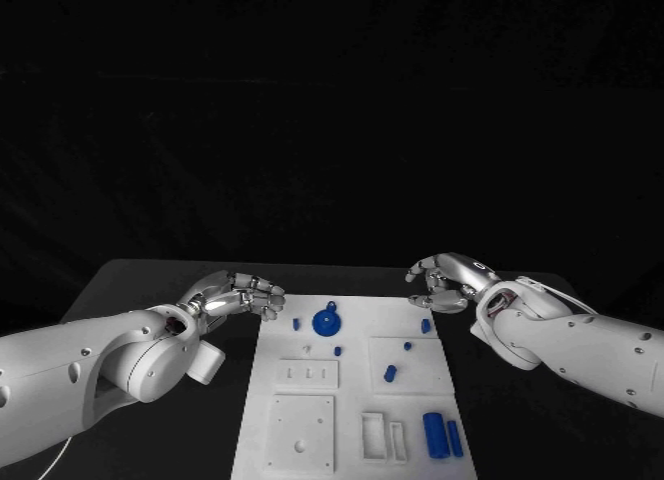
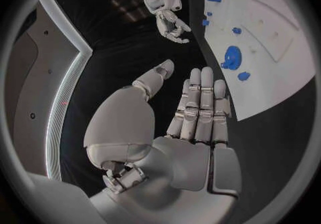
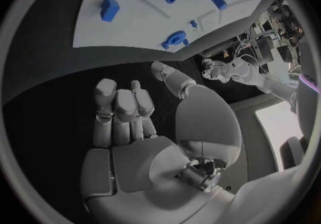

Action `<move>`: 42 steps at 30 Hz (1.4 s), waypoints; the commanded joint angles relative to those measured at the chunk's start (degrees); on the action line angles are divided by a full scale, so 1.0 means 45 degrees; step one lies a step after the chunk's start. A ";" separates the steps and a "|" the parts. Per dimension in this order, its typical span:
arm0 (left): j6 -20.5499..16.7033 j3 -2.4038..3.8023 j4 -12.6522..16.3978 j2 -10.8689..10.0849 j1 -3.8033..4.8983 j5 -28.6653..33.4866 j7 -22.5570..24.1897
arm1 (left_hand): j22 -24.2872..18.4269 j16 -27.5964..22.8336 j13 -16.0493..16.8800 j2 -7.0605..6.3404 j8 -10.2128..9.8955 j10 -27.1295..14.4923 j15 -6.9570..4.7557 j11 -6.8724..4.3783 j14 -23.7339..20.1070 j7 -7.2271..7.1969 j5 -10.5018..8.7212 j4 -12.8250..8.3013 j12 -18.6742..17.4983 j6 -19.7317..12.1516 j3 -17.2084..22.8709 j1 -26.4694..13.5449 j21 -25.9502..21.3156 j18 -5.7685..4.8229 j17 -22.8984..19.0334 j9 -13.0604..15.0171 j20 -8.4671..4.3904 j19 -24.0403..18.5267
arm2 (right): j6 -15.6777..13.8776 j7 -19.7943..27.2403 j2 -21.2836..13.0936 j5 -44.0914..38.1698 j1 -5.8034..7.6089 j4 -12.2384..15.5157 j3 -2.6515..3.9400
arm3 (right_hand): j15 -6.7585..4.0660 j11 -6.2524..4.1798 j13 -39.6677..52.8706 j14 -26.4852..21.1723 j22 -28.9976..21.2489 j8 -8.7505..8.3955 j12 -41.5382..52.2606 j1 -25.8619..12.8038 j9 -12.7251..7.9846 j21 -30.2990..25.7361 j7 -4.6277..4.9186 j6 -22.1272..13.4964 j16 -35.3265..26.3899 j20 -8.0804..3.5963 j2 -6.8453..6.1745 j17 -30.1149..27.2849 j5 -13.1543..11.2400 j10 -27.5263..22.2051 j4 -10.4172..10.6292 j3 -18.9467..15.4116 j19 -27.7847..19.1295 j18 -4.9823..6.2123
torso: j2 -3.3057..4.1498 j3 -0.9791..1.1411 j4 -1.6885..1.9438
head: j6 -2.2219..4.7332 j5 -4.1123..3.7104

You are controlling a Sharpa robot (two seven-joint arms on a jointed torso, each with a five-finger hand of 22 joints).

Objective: Assemble the parts on the task board

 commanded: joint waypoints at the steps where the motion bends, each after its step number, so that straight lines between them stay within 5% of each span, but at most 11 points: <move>1: 0.0270 0.0004 0.0023 0.0031 -0.0018 -0.0024 0.0090 | -0.0016 0.0175 0.0094 0.0106 0.0002 0.0250 -0.0068 -0.0075 0.0224 0.0000 -0.0050 -0.0008 0.0146 0.0140 -0.0100 0.0012 -0.0041 -0.0147 0.0091 0.0010 -0.0091 0.0061 | 0.0767 0.0877 -0.0131 0.0931 -0.0075 -0.0323 0.0000 | 0.0039 0.0016 0.0897 -0.0059 0.0185 0.0049 -0.0032 0.0024 0.0023 -0.0086 0.0045 0.0054 -0.0069 0.0035 0.0155 0.0019 0.0154 -0.0096 -0.0087 -0.0158 -0.0102 0.0806 | -0.0034 0.0114 -0.0104 | -0.0018 0.0011; 8: 0.0314 0.0002 0.0012 0.0039 -0.0059 -0.0024 0.0086 | -0.0032 0.0296 0.0196 0.0115 0.0003 0.0383 -0.0136 -0.0149 0.0306 -0.0016 -0.0045 -0.0021 0.0240 0.0181 -0.0132 0.0013 -0.0033 -0.0173 0.0185 0.0013 -0.0158 0.0132 | 0.1063 0.0989 -0.0274 0.0972 -0.0393 -0.0826 -0.0002 | 0.0040 0.0015 0.0895 -0.0059 0.0184 0.0061 -0.0022 0.0084 0.0030 -0.0090 0.0043 0.0066 -0.0089 0.0057 0.0211 0.0042 0.0466 -0.0099 -0.0246 -0.0302 -0.0124 0.0806 | -0.0041 0.0206 -0.0168 | -0.0055 -0.0069; 21: 0.0347 0.0002 -0.0052 0.0037 -0.0117 -0.0024 0.0122 | -0.0080 0.0138 0.0061 0.0098 -0.0084 -0.0444 -0.0035 0.0245 -0.0022 0.0032 -0.0039 -0.0050 -0.0303 0.0111 -0.0119 0.0024 -0.0111 -0.0235 0.0188 -0.0015 -0.0146 0.0095 | 0.1261 0.1073 -0.0068 0.1025 -0.1156 -0.1504 -0.0001 | 0.0055 0.0033 0.0840 -0.0069 0.0182 0.0019 -0.0126 0.0096 0.0012 -0.0100 0.0064 -0.0016 -0.0124 0.0089 0.0234 0.0071 0.0672 -0.0203 -0.0431 -0.0518 -0.0158 0.0806 | -0.0026 0.0126 -0.0115 | -0.0210 -0.0123; 36: 0.0371 0.0002 -0.0076 0.0024 -0.0138 -0.0024 0.0113 | -0.0083 0.0080 0.0045 0.0096 -0.0117 -0.0516 -0.0005 0.0288 -0.0078 0.0052 -0.0043 -0.0047 -0.0384 0.0067 -0.0109 0.0030 -0.0125 -0.0229 0.0175 -0.0028 -0.0120 0.0077 | 0.1259 0.0976 0.0226 0.1214 -0.1333 -0.1772 0.0000 | 0.0113 0.0095 0.0806 -0.0087 0.0168 -0.0082 -0.0190 -0.0088 -0.0022 -0.0121 0.0129 -0.0228 -0.0158 0.0122 0.0331 0.0115 0.0683 -0.0306 -0.0557 -0.0968 -0.0178 0.0806 | -0.0027 0.0105 -0.0121 | -0.0302 -0.0099; 42: 0.0375 0.0002 -0.0045 0.0018 -0.0138 -0.0024 0.0103 | -0.0083 0.0076 0.0045 0.0099 -0.0119 -0.0519 -0.0003 0.0291 -0.0079 0.0053 -0.0042 -0.0047 -0.0391 0.0064 -0.0107 0.0033 -0.0127 -0.0227 0.0175 -0.0029 -0.0118 0.0075 | 0.1205 0.0883 0.0413 0.1203 -0.1364 -0.1907 0.0000 | 0.0095 0.0074 0.0813 -0.0081 0.0154 -0.0031 -0.0153 -0.0062 0.0000 -0.0147 0.0107 -0.0145 -0.0171 0.0119 0.0439 0.0144 0.0276 -0.0285 -0.0534 -0.0998 -0.0173 0.0806 | -0.0026 0.0099 -0.0113 | -0.0323 -0.0081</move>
